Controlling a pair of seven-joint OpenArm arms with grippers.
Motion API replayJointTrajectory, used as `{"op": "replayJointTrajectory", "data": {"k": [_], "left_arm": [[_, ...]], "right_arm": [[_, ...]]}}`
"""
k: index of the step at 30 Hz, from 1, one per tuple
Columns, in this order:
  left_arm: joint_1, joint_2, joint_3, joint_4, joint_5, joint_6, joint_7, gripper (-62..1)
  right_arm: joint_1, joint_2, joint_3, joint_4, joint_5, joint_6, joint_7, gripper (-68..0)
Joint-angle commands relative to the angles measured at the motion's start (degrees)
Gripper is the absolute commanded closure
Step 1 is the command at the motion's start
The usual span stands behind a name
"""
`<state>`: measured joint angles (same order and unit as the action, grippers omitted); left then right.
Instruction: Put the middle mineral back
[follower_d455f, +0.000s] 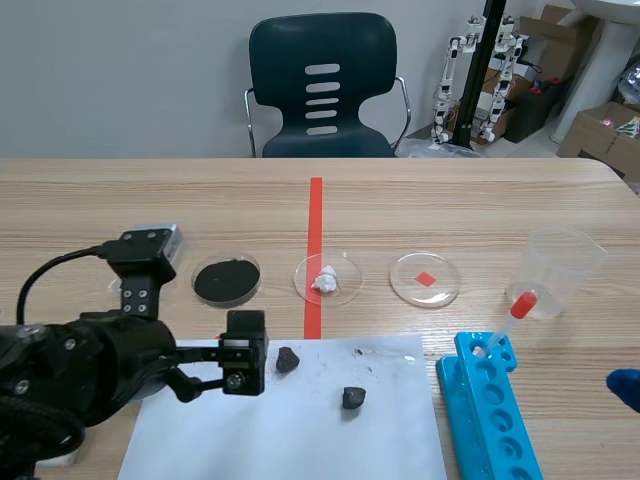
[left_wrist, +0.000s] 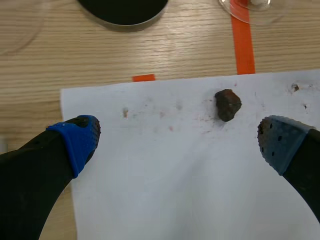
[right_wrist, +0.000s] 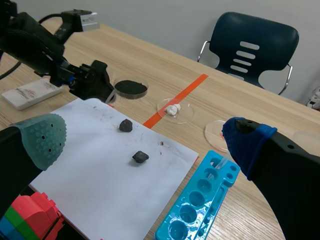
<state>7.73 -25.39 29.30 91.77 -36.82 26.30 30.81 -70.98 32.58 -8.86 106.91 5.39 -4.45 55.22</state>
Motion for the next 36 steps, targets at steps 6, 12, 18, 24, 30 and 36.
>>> {"op": "replayJointTrajectory", "data": {"k": [6,12,18,24,30,36], "left_arm": [[14.05,0.22,-8.46,8.07,6.34,-3.98,-12.22,-62.3],[26.16,-2.99,-10.58,11.82,6.62,-4.02,-30.53,-62.3],[35.23,-6.12,-10.69,12.24,6.91,-4.0,-45.57,-62.3],[40.22,-6.73,-10.69,12.24,11.58,-4.0,-53.13,-62.3],[40.33,-6.73,-10.69,12.22,11.58,-3.98,-52.87,-62.3],[40.0,-6.73,-10.69,12.22,11.56,-3.98,-51.74,-62.3]], "right_arm": [[0.24,0.26,0.17,1.14,0.17,0.0,1.03,-67.9],[0.24,0.26,0.17,1.14,0.17,0.0,1.01,-67.9],[0.24,0.26,0.17,1.14,0.17,0.0,1.01,-67.9],[0.24,0.26,0.17,1.14,0.17,0.0,1.01,-67.9],[0.24,0.26,0.17,1.14,0.17,0.0,1.01,-67.9],[0.24,0.26,0.17,1.14,0.17,0.0,1.01,-67.9]]}}
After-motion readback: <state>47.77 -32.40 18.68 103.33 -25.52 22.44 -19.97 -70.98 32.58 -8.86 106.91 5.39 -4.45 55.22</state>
